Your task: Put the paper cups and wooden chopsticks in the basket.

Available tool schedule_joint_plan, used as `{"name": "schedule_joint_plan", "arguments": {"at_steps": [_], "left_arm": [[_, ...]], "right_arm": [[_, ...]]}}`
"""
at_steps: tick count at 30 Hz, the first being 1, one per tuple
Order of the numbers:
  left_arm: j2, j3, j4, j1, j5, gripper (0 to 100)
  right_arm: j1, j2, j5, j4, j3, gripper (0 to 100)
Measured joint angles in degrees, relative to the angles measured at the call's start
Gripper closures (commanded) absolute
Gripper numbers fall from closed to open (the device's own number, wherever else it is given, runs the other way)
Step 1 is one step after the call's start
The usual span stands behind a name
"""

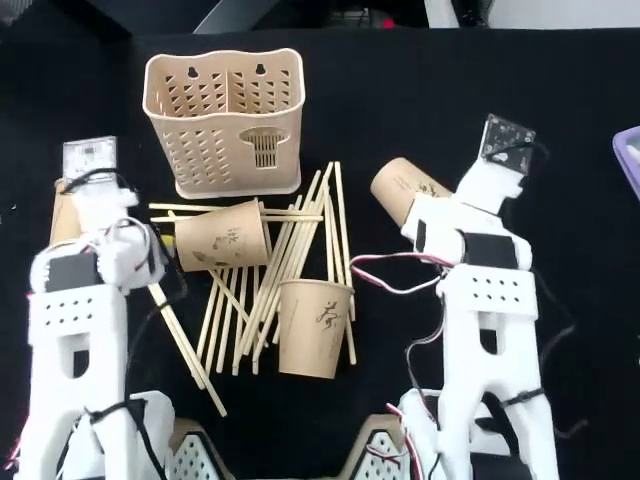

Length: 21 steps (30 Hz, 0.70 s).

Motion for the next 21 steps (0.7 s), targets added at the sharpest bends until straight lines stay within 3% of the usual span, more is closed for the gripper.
{"name": "schedule_joint_plan", "arguments": {"at_steps": [10, 12, 16, 21], "left_arm": [[-0.9, 3.3, -0.1, 1.0, 0.0, 77], [-0.9, 3.3, -0.1, 1.0, 0.0, 77], [-0.9, 3.3, -0.1, 1.0, 0.0, 77], [-0.9, 3.4, -1.2, 1.0, 0.0, 77]], "right_arm": [[-0.2, 13.5, -4.4, -8.9, -0.1, 75.6], [-0.4, 15.3, -4.4, -9.0, -1.2, 80.2], [-0.4, 15.9, -4.4, -9.1, -1.8, 99.0], [1.9, 15.9, -4.4, -9.1, -1.8, 98.8]]}}
